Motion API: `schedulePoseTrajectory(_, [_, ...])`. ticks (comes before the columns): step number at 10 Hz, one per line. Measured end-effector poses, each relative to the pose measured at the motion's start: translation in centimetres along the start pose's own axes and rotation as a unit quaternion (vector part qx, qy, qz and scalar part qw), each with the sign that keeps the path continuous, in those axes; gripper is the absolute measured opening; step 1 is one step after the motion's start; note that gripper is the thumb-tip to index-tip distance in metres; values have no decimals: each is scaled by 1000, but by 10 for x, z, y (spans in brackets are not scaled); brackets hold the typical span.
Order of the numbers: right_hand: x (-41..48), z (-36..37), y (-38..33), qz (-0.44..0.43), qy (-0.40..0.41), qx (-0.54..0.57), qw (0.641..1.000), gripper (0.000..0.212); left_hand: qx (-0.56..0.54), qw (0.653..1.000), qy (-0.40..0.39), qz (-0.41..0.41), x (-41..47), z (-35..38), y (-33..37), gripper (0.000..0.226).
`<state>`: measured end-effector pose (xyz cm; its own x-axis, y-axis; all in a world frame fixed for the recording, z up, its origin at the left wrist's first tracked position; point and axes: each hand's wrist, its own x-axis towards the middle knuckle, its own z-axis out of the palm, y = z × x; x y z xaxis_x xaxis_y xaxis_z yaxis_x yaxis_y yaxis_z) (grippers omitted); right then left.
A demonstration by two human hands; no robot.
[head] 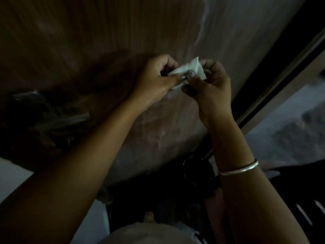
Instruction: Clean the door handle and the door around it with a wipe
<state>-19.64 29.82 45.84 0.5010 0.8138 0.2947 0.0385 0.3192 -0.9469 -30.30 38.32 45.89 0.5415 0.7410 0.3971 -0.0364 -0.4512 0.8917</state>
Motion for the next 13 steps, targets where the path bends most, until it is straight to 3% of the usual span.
schedulePoseTrajectory(1, [-23,-25,34,57,69,-34,995,12,-12,997,-43,-65,-17,23,-39,32])
schedulePoseTrajectory(3, [-74,-80,107,183,151,-123,964,28,56,978,-149,-138,-65,86,-108,28])
schedulePoseTrajectory(4, [-90,-117,135,219,191,-158,944,28,55,972,-161,-163,-84,126,-131,35])
schedulePoseTrajectory(5, [-95,-152,162,252,215,-222,917,27,20,955,-171,-241,-87,163,-152,29])
schedulePoseTrajectory(6, [-94,-185,192,286,212,-286,890,13,-66,910,-148,-382,-81,201,-173,20])
schedulePoseTrajectory(7, [-90,-218,217,315,184,-357,860,21,-125,857,-154,-476,-75,238,-195,14])
schedulePoseTrajectory(8, [-81,-239,236,336,154,-387,845,34,-155,816,-170,-530,-71,270,-218,26])
schedulePoseTrajectory(11, [-59,-296,299,415,76,-408,810,55,-217,731,-158,-627,-61,341,-276,67])
schedulePoseTrajectory(12, [-60,-307,308,440,67,-376,813,59,-247,716,-130,-640,-57,342,-284,67])
schedulePoseTrajectory(13, [-60,-315,318,452,76,-377,805,49,-249,715,-129,-641,-56,341,-293,62])
